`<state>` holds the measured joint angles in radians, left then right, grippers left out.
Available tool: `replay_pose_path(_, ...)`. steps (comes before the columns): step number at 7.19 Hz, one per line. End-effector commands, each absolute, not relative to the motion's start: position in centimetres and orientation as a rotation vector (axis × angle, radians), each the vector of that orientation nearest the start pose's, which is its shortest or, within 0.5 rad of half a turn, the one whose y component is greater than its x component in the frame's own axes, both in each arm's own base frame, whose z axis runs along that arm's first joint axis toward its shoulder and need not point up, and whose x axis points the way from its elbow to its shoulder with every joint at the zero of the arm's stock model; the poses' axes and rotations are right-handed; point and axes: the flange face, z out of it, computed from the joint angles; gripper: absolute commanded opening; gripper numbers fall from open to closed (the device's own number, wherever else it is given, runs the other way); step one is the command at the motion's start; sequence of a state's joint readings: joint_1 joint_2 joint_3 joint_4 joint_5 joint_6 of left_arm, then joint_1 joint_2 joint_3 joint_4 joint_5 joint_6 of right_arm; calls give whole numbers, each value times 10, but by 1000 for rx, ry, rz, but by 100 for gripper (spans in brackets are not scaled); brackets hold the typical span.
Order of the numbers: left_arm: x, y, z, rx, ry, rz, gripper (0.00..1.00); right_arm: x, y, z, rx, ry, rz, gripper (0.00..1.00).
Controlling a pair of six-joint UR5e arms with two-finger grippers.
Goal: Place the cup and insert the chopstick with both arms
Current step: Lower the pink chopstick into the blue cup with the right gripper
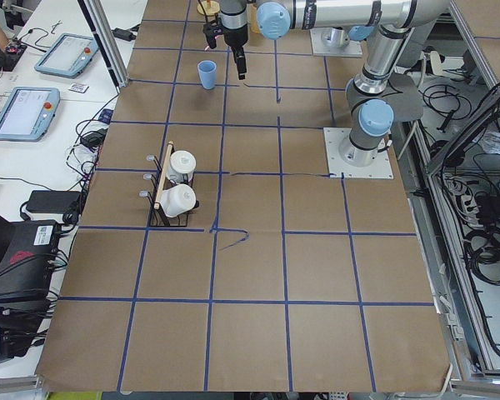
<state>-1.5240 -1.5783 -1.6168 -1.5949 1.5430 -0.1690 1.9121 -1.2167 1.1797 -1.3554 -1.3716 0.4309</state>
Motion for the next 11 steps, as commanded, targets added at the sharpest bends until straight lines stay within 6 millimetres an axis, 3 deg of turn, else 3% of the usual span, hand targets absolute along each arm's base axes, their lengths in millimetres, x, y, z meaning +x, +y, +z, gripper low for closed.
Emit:
replay_pose_path(1, -113, -490, 462, -335, 3142, 116, 100, 359, -539, 440, 212, 2979, 436, 0)
replay_pose_path(3, -113, -491, 463, -340, 3141, 114, 100, 363, -550, 414, 236, 2985, 486, 0)
replay_pose_path(5, -113, -490, 464, -345, 3139, 111, 100, 365, -558, 404, 245, 2981, 468, 1)
replay_pose_path(8, -113, -489, 465, -344, 3137, 108, 100, 367, -566, 392, 245, 2975, 416, 17)
replay_pose_path(10, -112, -488, 465, -346, 3135, 110, 100, 365, -566, 379, 248, 2994, 436, 19)
replay_pose_path(11, -113, -488, 465, -344, 3135, 113, 100, 366, -567, 380, 244, 2992, 408, 30)
